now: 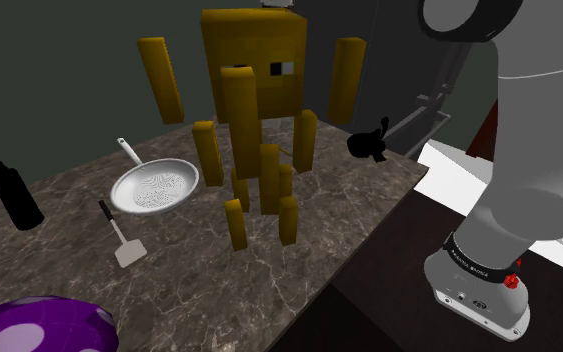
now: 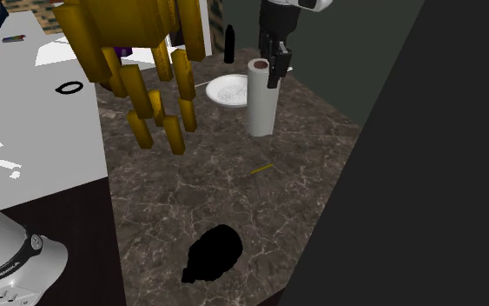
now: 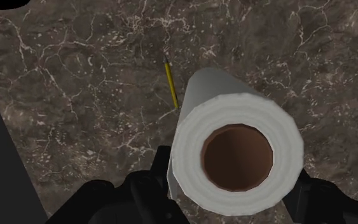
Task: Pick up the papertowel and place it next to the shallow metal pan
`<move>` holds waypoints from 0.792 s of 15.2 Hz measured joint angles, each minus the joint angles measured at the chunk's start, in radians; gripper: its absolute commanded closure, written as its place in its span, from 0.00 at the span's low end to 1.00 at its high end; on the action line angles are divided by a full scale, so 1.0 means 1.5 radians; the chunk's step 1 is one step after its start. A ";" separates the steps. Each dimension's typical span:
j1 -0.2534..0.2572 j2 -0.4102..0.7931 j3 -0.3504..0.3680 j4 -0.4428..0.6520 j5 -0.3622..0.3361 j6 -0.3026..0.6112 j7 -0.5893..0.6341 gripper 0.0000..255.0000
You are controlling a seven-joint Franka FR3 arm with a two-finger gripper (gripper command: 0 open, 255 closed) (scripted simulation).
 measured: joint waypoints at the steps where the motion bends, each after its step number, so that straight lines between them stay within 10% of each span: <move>1: 0.011 -0.005 0.004 -0.009 -0.002 0.005 0.013 1.00; 12: 0.122 -0.007 0.045 -0.013 -0.017 0.027 0.162 1.00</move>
